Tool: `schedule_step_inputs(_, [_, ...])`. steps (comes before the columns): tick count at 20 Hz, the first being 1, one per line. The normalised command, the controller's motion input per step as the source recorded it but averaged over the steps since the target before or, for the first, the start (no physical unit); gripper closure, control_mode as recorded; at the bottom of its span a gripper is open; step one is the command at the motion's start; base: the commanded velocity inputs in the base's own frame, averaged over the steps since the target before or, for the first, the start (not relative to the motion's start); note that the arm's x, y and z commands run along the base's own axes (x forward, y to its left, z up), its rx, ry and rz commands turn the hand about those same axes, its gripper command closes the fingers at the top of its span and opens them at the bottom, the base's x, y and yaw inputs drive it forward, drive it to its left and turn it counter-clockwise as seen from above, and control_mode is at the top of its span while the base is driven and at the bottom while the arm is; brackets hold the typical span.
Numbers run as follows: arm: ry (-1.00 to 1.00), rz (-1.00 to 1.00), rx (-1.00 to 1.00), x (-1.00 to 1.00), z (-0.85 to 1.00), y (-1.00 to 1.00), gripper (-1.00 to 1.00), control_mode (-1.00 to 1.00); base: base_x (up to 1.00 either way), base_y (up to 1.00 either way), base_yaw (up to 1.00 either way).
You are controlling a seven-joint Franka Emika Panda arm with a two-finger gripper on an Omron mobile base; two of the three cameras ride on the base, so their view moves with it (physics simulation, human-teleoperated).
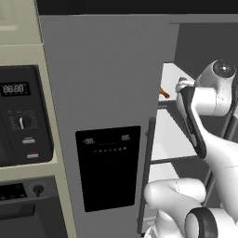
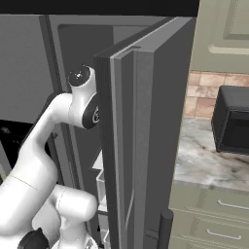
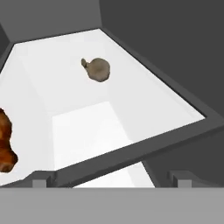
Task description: Take the cheese, chicken drumstick, and garlic from the fridge and place them on the plate on the dining counter to create an appetizer plate.
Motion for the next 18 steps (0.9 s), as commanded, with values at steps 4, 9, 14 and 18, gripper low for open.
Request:
schedule_step_inputs(4, [0.01,0.00,0.00,0.43,0.00,-0.14,-1.00,-1.00,0.00,0.00,0.00])
schedule_step_inputs(9, [0.00,0.02,0.00,0.31,0.00,-0.26,-1.00,-1.00,0.00,0.00,0.00])
schedule_step_inputs(14, [0.00,0.01,0.00,0.41,0.00,-0.11,-1.00,-1.00,0.00,0.00,0.00])
schedule_step_inputs(18, [0.00,0.00,0.00,0.44,0.00,0.00,-1.00,-1.00,0.00,0.00,0.00])
